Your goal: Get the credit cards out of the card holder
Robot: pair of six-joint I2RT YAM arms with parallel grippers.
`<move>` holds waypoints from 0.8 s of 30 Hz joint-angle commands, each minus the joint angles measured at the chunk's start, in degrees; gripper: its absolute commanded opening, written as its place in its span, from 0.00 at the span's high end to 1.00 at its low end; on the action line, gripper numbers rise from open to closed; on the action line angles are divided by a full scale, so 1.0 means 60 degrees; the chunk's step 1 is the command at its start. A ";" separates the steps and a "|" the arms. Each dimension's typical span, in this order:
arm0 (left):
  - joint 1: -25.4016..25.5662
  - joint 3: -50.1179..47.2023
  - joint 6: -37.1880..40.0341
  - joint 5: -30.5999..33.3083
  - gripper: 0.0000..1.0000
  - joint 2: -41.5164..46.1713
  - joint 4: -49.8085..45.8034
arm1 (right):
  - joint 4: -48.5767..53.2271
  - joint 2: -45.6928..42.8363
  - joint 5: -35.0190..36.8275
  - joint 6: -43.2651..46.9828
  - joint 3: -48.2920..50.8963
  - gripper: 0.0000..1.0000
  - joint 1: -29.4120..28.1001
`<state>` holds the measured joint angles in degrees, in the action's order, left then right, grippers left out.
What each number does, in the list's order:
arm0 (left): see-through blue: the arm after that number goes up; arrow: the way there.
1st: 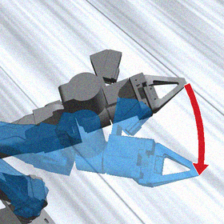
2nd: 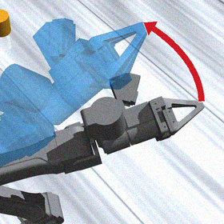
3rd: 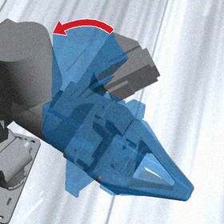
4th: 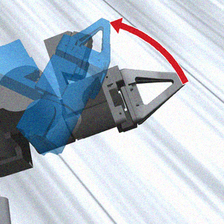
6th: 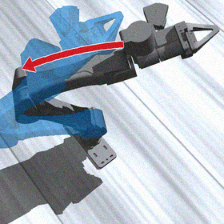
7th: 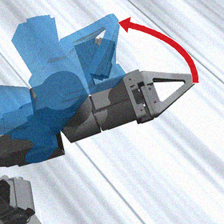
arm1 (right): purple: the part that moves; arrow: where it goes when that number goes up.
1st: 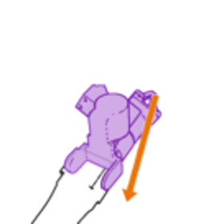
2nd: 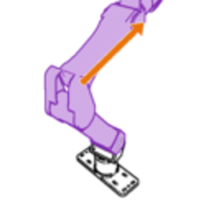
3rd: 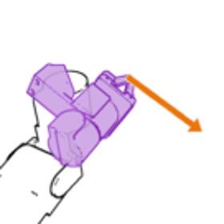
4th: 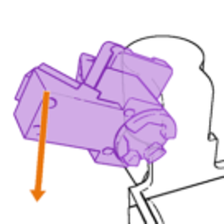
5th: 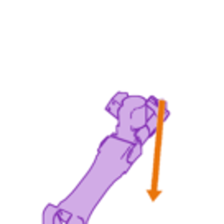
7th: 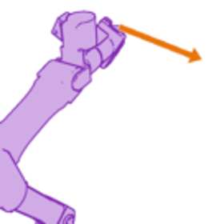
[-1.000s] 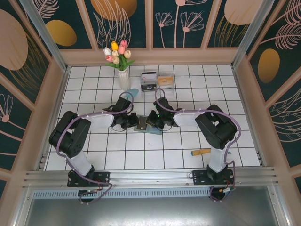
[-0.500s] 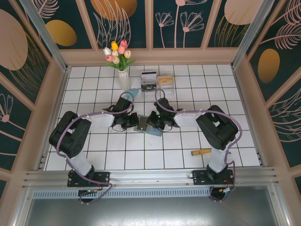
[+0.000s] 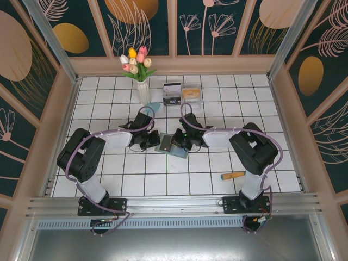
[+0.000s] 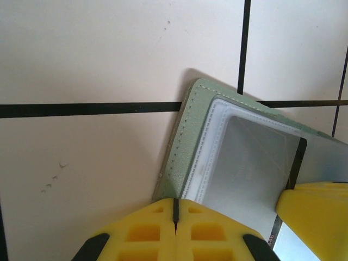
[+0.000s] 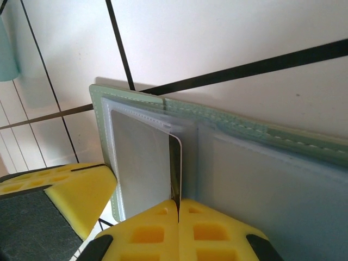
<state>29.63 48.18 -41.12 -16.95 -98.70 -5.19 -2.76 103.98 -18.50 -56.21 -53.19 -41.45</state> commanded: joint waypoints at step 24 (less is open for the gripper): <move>0.0291 0.0746 0.0602 -0.0863 0.96 -0.0444 -0.0163 | 0.0365 -0.0039 -0.0534 0.0844 0.0242 0.92 0.0331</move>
<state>31.11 52.12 -38.63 -23.29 -98.91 -4.51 -1.93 102.69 -21.15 -52.31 -51.86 -39.72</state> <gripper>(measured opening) 0.067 0.081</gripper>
